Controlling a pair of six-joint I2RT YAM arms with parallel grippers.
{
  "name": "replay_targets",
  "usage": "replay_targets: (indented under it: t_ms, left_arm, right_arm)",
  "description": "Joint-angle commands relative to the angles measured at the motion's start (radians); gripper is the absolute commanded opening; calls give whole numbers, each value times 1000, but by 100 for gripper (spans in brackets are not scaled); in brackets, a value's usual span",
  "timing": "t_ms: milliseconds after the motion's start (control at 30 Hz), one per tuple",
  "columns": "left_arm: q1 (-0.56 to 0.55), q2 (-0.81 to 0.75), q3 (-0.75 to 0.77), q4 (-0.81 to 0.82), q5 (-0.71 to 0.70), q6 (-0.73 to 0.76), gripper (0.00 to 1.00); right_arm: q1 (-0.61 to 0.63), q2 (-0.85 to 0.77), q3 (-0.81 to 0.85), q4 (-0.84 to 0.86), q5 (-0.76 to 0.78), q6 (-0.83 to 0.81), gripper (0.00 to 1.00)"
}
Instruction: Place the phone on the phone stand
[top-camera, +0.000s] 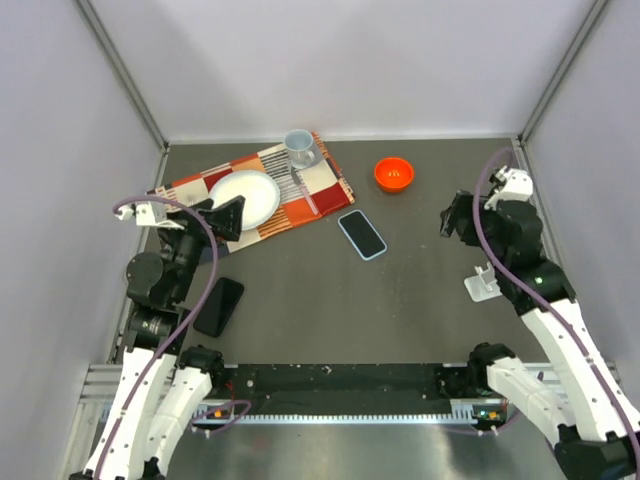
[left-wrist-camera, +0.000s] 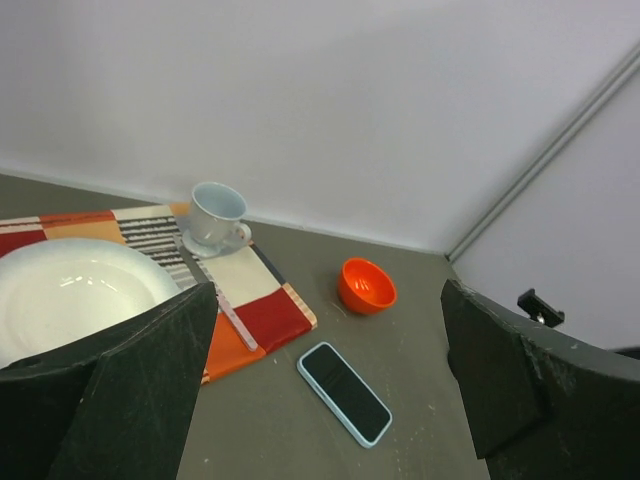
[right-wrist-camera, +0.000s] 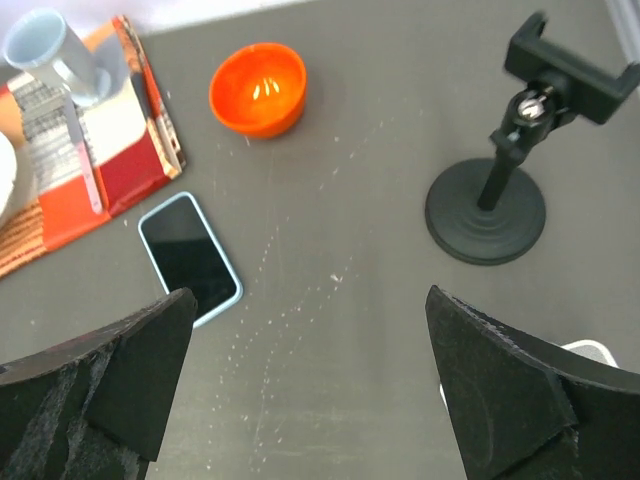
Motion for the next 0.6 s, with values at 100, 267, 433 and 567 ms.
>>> replay_targets:
  t_ms: [100,267,433,567]
  left_arm:
    - [-30,79,8,44,160,-11,99]
    - [-46,128,46,-5,240,25,99]
    - [-61,157,117,-114,281,95,98]
    - [-70,159,122,-138,281,130,98]
  right_arm:
    - [-7,209,96,9,-78,40,99]
    - [-30,309,162,41,77,90,99]
    - [-213,415,240,43,42,146,99]
    - [-399,484,310,49,-53,170,99]
